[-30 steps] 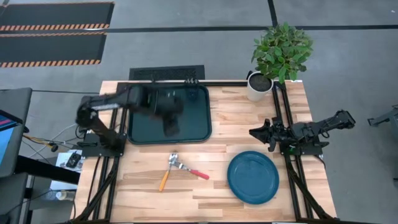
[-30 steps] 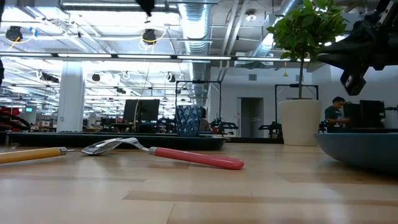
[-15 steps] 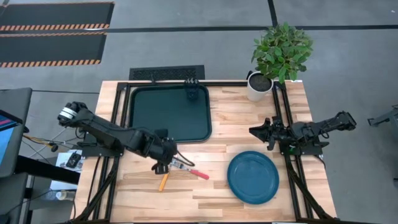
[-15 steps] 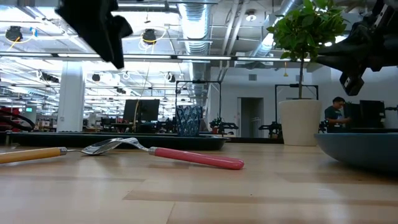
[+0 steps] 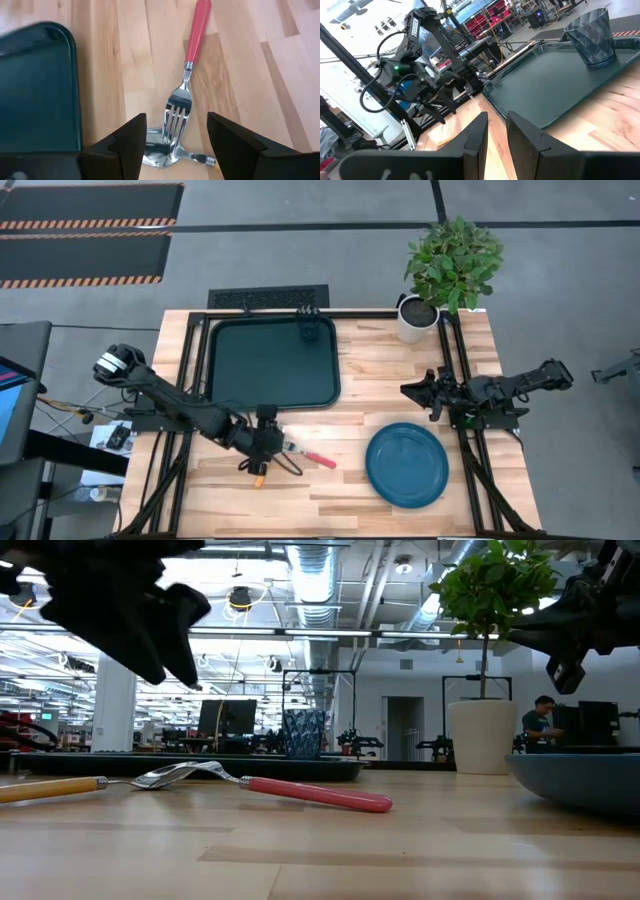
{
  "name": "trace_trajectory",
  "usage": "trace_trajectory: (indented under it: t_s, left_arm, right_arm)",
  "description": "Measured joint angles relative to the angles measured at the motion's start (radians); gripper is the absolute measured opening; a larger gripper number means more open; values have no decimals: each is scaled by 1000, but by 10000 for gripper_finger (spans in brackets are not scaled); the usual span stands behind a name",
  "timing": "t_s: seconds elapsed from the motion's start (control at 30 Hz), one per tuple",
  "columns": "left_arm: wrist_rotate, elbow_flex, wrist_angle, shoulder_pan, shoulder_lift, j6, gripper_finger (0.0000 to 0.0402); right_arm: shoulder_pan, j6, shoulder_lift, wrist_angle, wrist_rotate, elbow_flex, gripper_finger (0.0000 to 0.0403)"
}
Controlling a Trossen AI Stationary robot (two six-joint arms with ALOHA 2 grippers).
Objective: Pick and place plate/cup/fork/spoon on tray
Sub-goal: Put the pink fork on the black tray to the bottom left of the blue glass
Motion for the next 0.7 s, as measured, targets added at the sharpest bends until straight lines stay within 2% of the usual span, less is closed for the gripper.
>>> trace_trajectory:
  t_s: [0.3, 0.5, 0.7]
  left_arm:
    - [-118, 3, 42, -73, 80, -13, 197]
    - [-119, 5, 84, -78, 188, -27, 197]
    - [-173, 5, 93, -78, 263, -65, 197]
  right_arm:
    - [0, 0, 13, 0, 0, -1, 97]
    - [0, -4, 34, -2, -1, -1, 97]
    - [0, -6, 48, 0, 0, -2, 97]
